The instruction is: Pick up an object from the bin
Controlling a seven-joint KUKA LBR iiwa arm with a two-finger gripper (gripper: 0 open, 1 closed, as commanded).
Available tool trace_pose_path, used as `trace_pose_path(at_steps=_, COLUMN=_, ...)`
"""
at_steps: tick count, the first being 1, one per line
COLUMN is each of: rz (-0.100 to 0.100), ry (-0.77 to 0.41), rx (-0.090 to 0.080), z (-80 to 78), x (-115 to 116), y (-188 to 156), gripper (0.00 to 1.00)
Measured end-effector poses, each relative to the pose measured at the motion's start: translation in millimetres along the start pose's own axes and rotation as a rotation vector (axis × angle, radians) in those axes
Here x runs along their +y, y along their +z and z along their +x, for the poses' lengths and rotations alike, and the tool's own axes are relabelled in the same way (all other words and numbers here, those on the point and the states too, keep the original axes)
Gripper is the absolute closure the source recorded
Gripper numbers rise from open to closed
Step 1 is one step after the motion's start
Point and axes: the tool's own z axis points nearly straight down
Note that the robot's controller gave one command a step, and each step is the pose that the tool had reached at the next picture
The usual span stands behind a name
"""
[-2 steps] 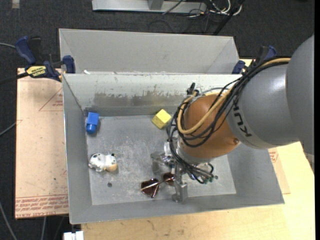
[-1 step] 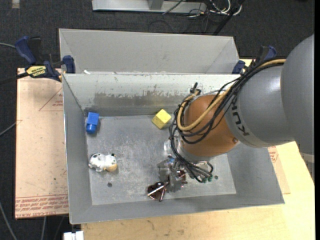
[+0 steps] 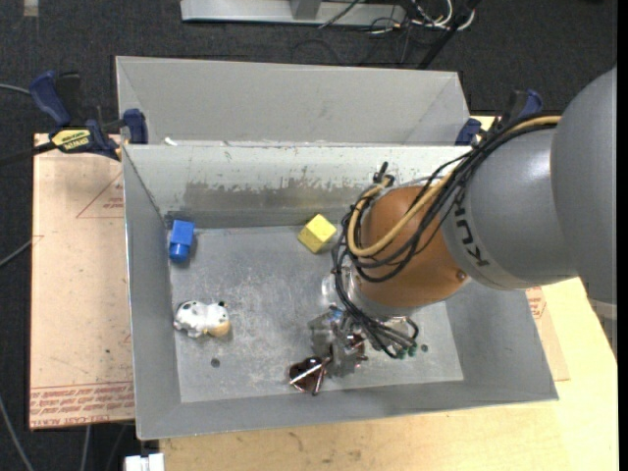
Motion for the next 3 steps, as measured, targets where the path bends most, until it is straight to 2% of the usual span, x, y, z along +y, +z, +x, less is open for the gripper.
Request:
trace_pose_path(at_steps=1, rz=-0.001, ry=0.000, rx=0.004, z=1.4, x=0, y=-5, gripper=1.00)
trace_pose_path(at_steps=2, rz=-0.002, ry=0.000, rx=0.009, z=2.7, x=1, y=-24, gripper=1.00)
trace_pose_path(at_steps=3, rz=0.000, ry=0.000, rx=0.003, z=1.1, x=1, y=-44, gripper=1.00)
